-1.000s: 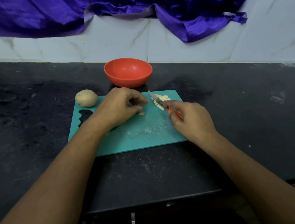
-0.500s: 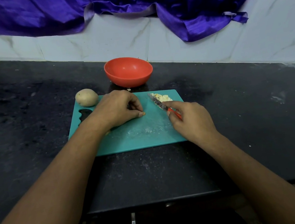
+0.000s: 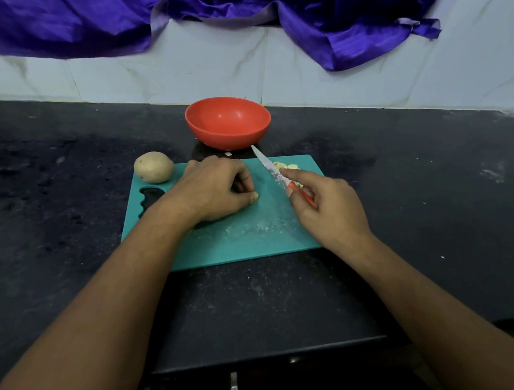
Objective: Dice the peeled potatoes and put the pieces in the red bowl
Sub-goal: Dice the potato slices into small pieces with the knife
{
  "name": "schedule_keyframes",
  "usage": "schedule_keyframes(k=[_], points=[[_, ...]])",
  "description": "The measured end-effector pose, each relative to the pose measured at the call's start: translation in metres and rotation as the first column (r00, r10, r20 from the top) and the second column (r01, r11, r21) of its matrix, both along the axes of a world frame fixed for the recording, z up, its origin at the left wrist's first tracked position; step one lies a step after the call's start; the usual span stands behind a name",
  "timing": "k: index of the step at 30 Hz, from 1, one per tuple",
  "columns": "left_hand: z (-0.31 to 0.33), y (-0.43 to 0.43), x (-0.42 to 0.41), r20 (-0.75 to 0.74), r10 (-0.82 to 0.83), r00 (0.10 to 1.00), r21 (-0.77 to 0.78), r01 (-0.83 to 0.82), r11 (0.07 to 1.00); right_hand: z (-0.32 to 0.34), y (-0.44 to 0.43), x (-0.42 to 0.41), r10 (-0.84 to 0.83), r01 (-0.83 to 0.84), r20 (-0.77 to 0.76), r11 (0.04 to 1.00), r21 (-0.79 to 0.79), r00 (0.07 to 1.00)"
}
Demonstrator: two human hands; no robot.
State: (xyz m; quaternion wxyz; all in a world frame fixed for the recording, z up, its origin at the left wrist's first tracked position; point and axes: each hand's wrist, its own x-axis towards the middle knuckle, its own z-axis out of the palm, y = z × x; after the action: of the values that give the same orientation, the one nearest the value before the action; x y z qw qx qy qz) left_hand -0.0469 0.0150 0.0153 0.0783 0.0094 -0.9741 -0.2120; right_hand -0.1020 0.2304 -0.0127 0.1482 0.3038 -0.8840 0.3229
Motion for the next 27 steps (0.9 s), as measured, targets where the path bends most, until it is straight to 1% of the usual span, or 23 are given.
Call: schedule_keyframes(k=[4, 7, 9, 13, 15, 16, 17, 18, 20, 21, 23, 25, 27], points=[[0.0, 0.002, 0.001, -0.03, -0.016, 0.999, 0.177, 0.021, 0.984, -0.001, 0.002, 0.0, 0.016, -0.016, -0.01, 0.999, -0.041, 1.0], [0.0, 0.005, 0.002, -0.065, 0.002, 0.998, 0.289, 0.017, 0.957, -0.002, 0.002, 0.001, 0.023, -0.024, -0.018, 0.998, -0.051, 1.0], [-0.002, 0.005, 0.002, -0.076, 0.018, 0.997, 0.316, 0.007, 0.949, -0.003, 0.003, 0.0, 0.02, -0.021, -0.015, 0.998, -0.055, 1.0], [-0.004, 0.005, -0.001, -0.088, 0.042, 0.995, 0.28, -0.016, 0.96, -0.002, 0.003, 0.0, 0.013, -0.014, -0.017, 1.0, -0.022, 1.0], [-0.004, 0.006, -0.002, -0.094, 0.053, 0.994, 0.288, -0.024, 0.957, -0.003, 0.002, -0.002, 0.007, -0.007, 0.024, 1.0, -0.024, 1.0], [-0.005, 0.007, -0.002, -0.098, 0.055, 0.994, 0.313, -0.022, 0.95, -0.004, 0.001, -0.004, 0.013, -0.01, 0.069, 0.999, -0.046, 0.997], [-0.005, 0.007, -0.001, -0.103, 0.057, 0.993, 0.357, -0.016, 0.934, -0.004, 0.0, -0.005, 0.039, -0.025, 0.135, 0.994, -0.102, 0.99], [-0.004, 0.008, -0.001, -0.112, 0.064, 0.992, 0.416, -0.012, 0.909, -0.003, -0.001, -0.005, 0.089, -0.045, 0.22, 0.98, -0.195, 0.971], [-0.003, 0.01, -0.001, -0.134, 0.102, 0.986, 0.537, -0.014, 0.843, 0.002, -0.005, -0.002, 0.222, -0.05, 0.39, 0.913, -0.405, 0.894], [-0.002, 0.011, -0.001, -0.144, 0.121, 0.982, 0.587, -0.014, 0.81, 0.005, -0.008, 0.001, 0.277, -0.041, 0.442, 0.88, -0.474, 0.853], [-0.002, 0.011, 0.0, -0.149, 0.143, 0.978, 0.668, -0.007, 0.744, 0.01, -0.014, 0.006, 0.333, -0.052, 0.465, 0.853, -0.519, 0.82], [0.001, 0.011, 0.003, -0.141, 0.151, 0.978, 0.728, -0.001, 0.685, 0.011, -0.019, 0.007, 0.353, -0.069, 0.465, 0.849, -0.524, 0.812], [0.004, 0.011, 0.006, -0.134, 0.157, 0.978, 0.757, -0.001, 0.653, 0.009, -0.022, 0.006, 0.336, -0.066, 0.455, 0.856, -0.513, 0.825]])
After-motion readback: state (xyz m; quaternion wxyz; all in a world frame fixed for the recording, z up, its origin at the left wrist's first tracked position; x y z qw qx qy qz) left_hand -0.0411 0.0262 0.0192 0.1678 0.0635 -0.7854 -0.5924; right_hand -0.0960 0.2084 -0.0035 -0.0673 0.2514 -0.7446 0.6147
